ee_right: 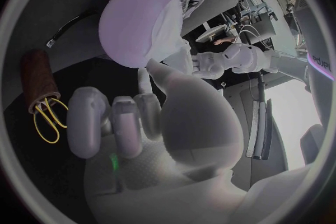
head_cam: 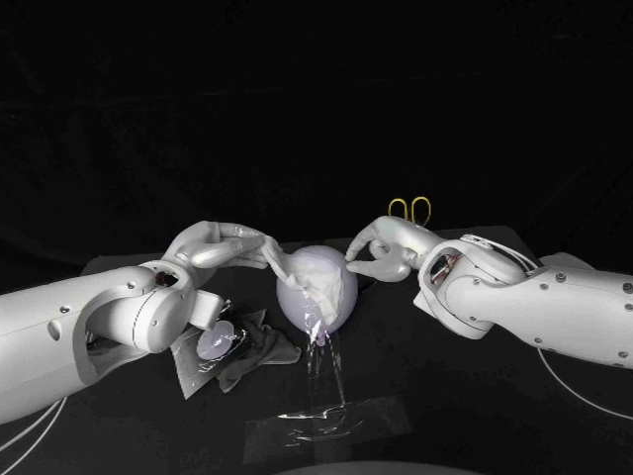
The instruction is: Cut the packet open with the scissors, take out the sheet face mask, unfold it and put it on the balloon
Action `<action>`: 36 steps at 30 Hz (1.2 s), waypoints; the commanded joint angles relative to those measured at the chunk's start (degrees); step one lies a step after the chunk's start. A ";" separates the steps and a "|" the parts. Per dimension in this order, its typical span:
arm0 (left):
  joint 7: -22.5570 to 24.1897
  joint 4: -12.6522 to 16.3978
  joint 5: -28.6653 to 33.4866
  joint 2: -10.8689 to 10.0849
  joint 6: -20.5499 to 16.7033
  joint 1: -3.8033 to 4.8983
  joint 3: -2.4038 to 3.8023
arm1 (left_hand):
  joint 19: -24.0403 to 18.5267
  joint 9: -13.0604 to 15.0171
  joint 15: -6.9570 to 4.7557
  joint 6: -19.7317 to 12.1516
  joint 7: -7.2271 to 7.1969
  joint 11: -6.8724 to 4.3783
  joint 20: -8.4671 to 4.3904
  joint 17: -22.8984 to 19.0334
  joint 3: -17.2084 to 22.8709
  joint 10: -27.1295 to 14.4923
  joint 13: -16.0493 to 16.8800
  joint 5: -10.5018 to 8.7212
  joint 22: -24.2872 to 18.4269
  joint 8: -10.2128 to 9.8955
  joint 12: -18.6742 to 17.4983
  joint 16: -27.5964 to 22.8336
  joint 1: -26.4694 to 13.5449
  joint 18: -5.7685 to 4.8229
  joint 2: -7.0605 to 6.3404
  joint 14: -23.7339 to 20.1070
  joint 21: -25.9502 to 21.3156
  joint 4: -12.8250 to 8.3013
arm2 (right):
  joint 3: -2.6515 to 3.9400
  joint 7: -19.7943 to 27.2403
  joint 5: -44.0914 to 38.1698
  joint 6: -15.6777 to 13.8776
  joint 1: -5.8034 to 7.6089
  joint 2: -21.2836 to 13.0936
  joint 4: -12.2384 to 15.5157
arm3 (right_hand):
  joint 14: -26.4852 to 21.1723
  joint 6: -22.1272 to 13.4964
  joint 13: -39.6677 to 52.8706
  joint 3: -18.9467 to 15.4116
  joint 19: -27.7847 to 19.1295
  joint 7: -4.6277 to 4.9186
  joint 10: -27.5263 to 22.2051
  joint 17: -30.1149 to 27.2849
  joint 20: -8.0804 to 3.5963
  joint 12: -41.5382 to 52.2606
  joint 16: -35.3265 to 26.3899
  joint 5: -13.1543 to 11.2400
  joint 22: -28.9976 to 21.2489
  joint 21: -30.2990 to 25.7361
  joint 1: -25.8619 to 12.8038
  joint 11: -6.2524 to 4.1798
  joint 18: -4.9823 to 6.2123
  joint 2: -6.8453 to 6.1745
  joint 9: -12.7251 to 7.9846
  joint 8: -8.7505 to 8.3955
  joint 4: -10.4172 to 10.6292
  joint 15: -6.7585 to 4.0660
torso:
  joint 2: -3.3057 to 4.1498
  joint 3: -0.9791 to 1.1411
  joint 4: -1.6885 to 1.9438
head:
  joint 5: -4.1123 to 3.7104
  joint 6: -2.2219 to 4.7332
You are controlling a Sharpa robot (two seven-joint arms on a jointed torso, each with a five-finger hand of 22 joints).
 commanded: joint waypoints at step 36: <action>0.89 -0.06 -0.27 0.24 0.41 0.05 0.09 | -0.43 5.64 -0.18 0.29 0.00 -0.33 -0.14 0.06 0.36 0.25 0.05 0.18 0.06 0.19 0.38 0.35 0.20 0.06 0.59 -0.33 0.20 0.01 | -0.49 13.95 -23.97 1.52 -3.07 3.85 -2.18 | 5.87 -2.45 12.10 1.98 2.36 -0.51 3.80 15.05 -0.73 2.20 0.20 -0.18 12.51 2.35 2.23 -0.46 -1.07 -0.70 -1.93 -3.50 -3.06 -0.69 | 0.03 -0.03 0.01 | 1.02 -1.80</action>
